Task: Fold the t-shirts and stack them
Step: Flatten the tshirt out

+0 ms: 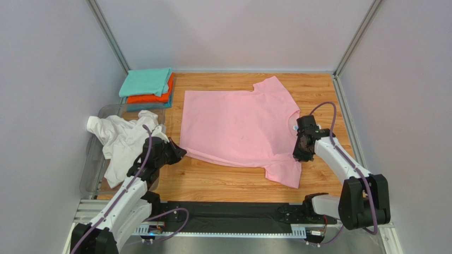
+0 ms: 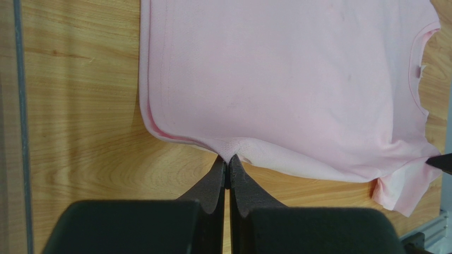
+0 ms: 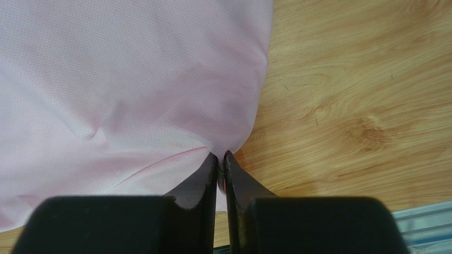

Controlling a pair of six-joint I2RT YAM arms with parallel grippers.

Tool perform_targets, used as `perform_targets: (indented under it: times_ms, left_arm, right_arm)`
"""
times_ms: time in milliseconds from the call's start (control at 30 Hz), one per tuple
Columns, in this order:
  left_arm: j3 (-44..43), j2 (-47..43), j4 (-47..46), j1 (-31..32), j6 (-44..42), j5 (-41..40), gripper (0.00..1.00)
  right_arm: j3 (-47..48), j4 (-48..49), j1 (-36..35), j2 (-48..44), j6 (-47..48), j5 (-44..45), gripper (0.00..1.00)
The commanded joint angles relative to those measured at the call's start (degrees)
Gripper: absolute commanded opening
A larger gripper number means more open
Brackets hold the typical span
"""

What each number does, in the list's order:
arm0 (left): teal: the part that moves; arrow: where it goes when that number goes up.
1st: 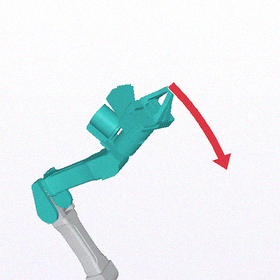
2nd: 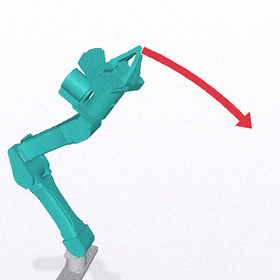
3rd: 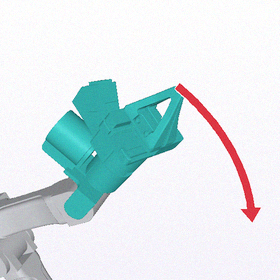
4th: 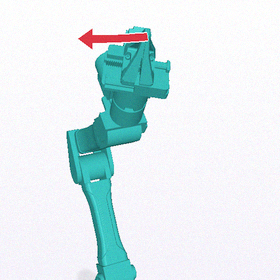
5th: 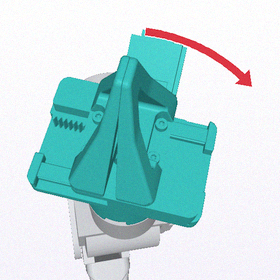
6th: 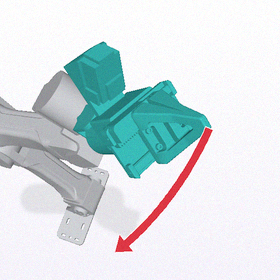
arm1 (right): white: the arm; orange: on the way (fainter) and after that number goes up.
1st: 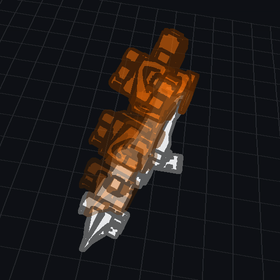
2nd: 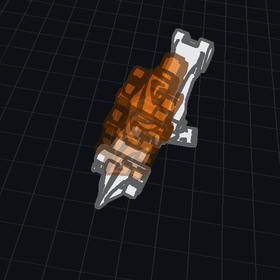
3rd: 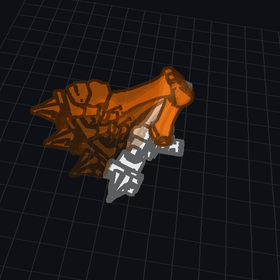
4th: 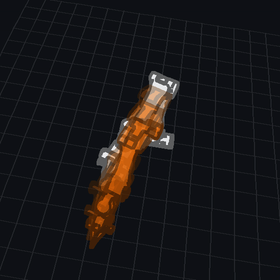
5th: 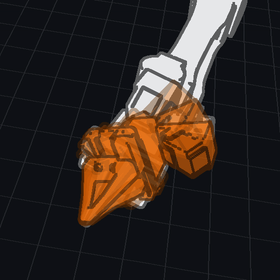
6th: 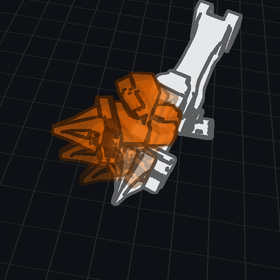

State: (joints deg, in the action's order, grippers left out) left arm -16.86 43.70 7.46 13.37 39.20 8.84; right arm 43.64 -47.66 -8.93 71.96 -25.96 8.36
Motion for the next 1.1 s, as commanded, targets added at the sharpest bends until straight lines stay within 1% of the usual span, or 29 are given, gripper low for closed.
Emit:
perform_targets:
  times_ms: [0, 33, 133, 167, 233, 267, 300, 333, 367, 467, 567, 667, 733, 833, 933, 1000, 1067]
  left_arm:
    - [-0.2, -3.8, 5.4, -0.3, 1.8, -0.8, 0.0]
    - [-0.1, -4.4, 6.4, -0.3, 2.4, -0.8, 0.0]
    - [1.2, -7.4, 7.9, -0.3, 3.5, 0.6, 0.1]
    - [1.7, -8.4, 7.8, -0.3, 3.8, 1.9, 0.19]
    - [2.5, -11.3, 8.4, -0.3, 4.7, 2.8, 0.31]
    - [2.6, -12.1, 8.9, -0.3, 5.0, 2.9, 0.47]
    - [2.5, -13.8, 9.5, -0.3, 5.1, 2.8, 0.61]
    - [2.2, -14.6, 10.4, -0.2, 4.8, 3.0, 0.7]
    - [1.8, -15.3, 11.0, -0.2, 4.8, 3.4, 0.9]
    - [0.3, -17.2, 12.7, -0.2, 4.4, 5.4, 1.0]
    - [-1.4, -17.0, 13.1, 0.0, 4.0, 7.8, 1.0]
    - [-3.5, -15.4, 13.1, 1.3, 3.3, 8.6, 1.0]
    - [-5.1, -13.7, 12.8, 3.4, 3.2, 8.2, 1.0]
    - [-8.0, -11.5, 12.9, 7.7, 2.7, 4.8, 1.0]
    - [-10.8, -8.7, 13.0, 11.2, 2.3, 2.3, 1.0]
    - [-12.0, -6.3, 12.8, 12.5, 2.0, 0.6, 1.0]
    - [-13.2, -4.3, 11.8, 12.7, 1.8, 0.0, 1.0]
  right_arm:
    - [-0.8, -1.8, 0.0, -3.1, -3.1, 1.0, 0.11]
    - [-1.0, -2.0, 0.0, -3.4, -3.4, 1.0, 0.12]
    - [-1.4, -3.1, 0.1, -4.9, -4.4, 1.7, 0.17]
    - [-1.6, -3.4, 0.0, -5.9, -4.8, 1.8, 0.18]
    - [-2.0, -3.5, -0.1, -7.4, -5.3, 1.5, 0.35]
    - [-2.0, -3.4, 0.0, -8.1, -5.5, 1.3, 0.44]
    - [-2.1, -3.5, -0.1, -9.8, -5.6, 0.9, 0.64]
    - [-2.0, -3.5, -0.1, -10.6, -5.4, 0.4, 0.79]
    - [-1.8, -3.6, -0.1, -11.6, -5.2, 0.2, 0.99]
    - [-1.3, -3.9, -0.1, -15.1, -4.7, -1.3, 1.0]
    - [-1.2, -3.5, -0.6, -18.6, -4.1, -4.4, 1.0]
    - [-1.6, -2.1, -2.5, -21.4, -3.8, -9.3, 1.0]
    - [-2.7, -0.4, -5.4, -22.1, -4.2, -12.8, 1.0]
    - [-5.1, 4.1, -10.0, -22.3, -5.9, -15.8, 1.0]
    - [-7.2, 7.5, -15.8, -20.3, -8.1, -13.8, 1.0]
    - [-8.3, 11.0, -19.8, -17.6, -9.5, -12.8, 1.0]
    - [-9.5, 14.7, -21.7, -15.3, -10.4, -12.5, 1.0]
